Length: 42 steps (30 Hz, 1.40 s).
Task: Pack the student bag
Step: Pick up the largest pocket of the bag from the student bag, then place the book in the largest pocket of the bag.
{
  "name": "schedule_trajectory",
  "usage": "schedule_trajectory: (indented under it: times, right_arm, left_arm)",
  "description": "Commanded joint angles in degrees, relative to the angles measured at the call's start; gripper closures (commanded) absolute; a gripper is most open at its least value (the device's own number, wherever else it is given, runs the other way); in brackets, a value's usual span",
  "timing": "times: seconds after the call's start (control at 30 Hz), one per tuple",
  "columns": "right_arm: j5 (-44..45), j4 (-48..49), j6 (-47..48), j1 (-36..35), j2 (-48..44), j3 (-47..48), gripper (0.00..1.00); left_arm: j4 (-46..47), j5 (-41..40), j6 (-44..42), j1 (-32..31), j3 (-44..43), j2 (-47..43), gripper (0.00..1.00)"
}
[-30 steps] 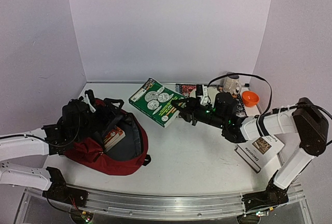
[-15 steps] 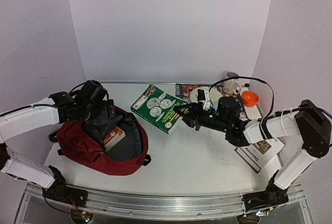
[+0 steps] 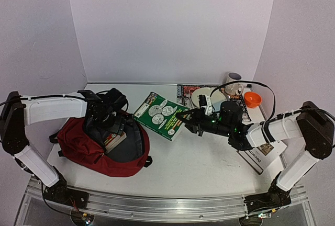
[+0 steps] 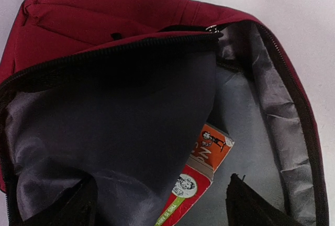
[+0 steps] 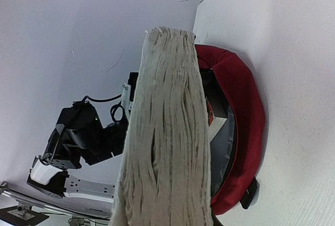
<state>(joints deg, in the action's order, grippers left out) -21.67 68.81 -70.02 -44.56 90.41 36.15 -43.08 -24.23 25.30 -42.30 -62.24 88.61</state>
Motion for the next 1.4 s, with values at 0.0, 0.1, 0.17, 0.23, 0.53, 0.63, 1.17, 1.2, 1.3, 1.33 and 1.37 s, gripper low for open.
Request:
schedule_trajectory:
  times: [0.0,0.1,0.17,0.23,0.53,0.63,1.17,1.2,1.3,1.33,1.37]
  right_arm:
    - [-1.6,8.5,1.1,-0.2,-1.6,1.6,1.00]
    - [-1.8,8.2,1.3,-0.2,-1.7,1.5,1.00]
    - [-1.8,8.2,1.4,-0.2,-1.8,1.1,1.00]
    - [-1.9,8.2,1.3,-0.1,-2.1,0.7,1.00]
    - [-2.5,6.2,1.4,-1.6,-2.0,1.0,1.00]
    - [-2.9,5.5,1.1,-2.8,-0.4,2.5,1.00]
    - [-3.2,12.1,-5.4,-6.6,10.0,7.2,1.00]
    - [-3.1,12.2,-5.5,-6.7,10.6,7.6,1.00]
    - [-2.7,12.3,-5.9,-7.0,12.1,9.0,1.00]
    - [-2.6,12.3,-6.0,-7.1,12.7,9.6,1.00]
    - [-2.5,12.3,-6.1,-7.3,13.3,10.5,1.00]
  left_arm:
    - [-2.6,-4.1,-1.5,0.2,-3.1,3.7,0.26]
    - [-2.9,-6.2,-1.1,0.2,-4.2,5.1,0.50]
    - [-3.1,-7.5,-0.9,0.2,-4.7,6.0,0.60]
    - [-3.5,-8.2,-0.7,0.2,-4.9,7.1,0.68]
    - [-5.7,-0.9,0.0,0.0,-7.9,4.6,1.00]
    - [-6.1,5.1,0.1,-0.2,-10.7,2.2,1.00]
    - [-6.2,20.1,2.2,-2.9,-19.9,-1.4,1.00]
    - [-6.1,20.9,2.1,-3.1,-20.1,-1.6,1.00]
    - [-5.5,22.9,2.1,-3.1,-20.3,-2.6,1.00]
    - [-5.2,23.2,2.3,-3.1,-20.3,-2.8,1.00]
    - [-4.9,23.5,2.4,-3.1,-20.3,-3.1,1.00]
